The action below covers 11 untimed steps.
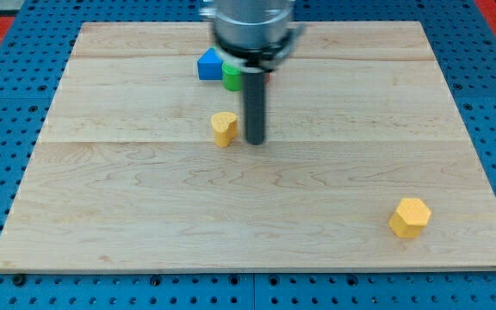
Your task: Place the yellow blocks at the center of the board
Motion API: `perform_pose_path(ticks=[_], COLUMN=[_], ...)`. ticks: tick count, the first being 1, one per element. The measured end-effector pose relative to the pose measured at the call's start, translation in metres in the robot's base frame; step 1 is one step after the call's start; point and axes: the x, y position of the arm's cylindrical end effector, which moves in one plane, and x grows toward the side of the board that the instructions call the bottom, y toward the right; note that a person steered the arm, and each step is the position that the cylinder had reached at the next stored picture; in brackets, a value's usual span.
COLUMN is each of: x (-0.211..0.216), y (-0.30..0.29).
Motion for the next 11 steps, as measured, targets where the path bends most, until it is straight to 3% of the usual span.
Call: perform_pose_path(ticks=[1, 2, 3, 4, 5, 6, 7, 8, 9, 10, 11], x=[0.025, 0.106, 0.157, 0.104, 0.042, 0.031, 0.098, 0.118, 0.089, 0.097, 0.134], y=[0.129, 0.223, 0.218, 0.147, 0.041, 0.111, 0.155, 0.099, 0.026, 0.043, 0.059])
